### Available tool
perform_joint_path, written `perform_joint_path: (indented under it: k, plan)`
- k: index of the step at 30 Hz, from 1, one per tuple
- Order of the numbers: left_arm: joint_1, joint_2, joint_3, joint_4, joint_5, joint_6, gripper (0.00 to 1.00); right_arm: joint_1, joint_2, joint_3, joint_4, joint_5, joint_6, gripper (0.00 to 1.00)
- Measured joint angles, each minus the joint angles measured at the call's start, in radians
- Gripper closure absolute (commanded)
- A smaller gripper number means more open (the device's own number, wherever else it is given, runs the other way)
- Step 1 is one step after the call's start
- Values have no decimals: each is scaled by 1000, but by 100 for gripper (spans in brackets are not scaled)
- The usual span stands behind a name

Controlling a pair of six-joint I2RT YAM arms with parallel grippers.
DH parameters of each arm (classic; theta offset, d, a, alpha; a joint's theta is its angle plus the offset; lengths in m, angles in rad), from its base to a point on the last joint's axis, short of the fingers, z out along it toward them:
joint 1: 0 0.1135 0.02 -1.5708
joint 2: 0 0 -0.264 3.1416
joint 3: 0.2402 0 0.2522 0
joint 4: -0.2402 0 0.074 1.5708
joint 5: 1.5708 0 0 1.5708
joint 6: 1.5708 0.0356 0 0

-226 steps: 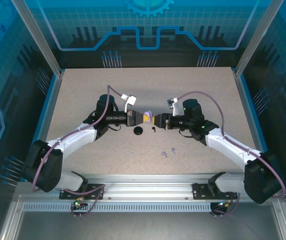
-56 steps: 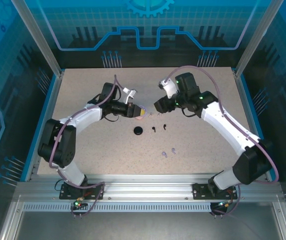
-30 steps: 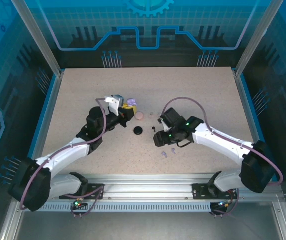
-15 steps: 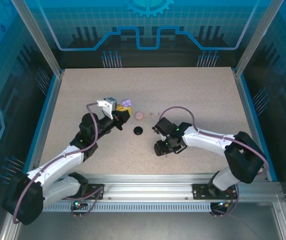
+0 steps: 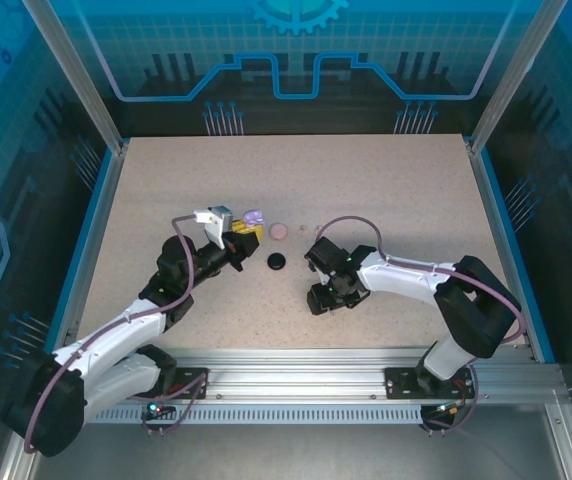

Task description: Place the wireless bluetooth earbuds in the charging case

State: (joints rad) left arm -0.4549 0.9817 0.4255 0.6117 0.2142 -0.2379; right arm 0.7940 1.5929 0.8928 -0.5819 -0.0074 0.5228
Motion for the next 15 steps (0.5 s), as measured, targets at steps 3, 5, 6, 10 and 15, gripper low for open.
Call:
perform_joint_path:
  k: [3,5,6,10,15]
  plan:
    - [0,-2,0,0,3,0,100,0,6,0,0,0,-3,47]
    - [0,-3,0,0,4,0,100,0,11,0,0,0,-6,48]
    - [0,-3,0,0,4,0,100,0,13,0,-1,1,-7,48]
    - [0,-3,0,0,10,0,100,0,16,0,-4,8,-14,50]
    - [0,-3,0,-1,20,0,100,6,18,0,-14,29,-26,52]
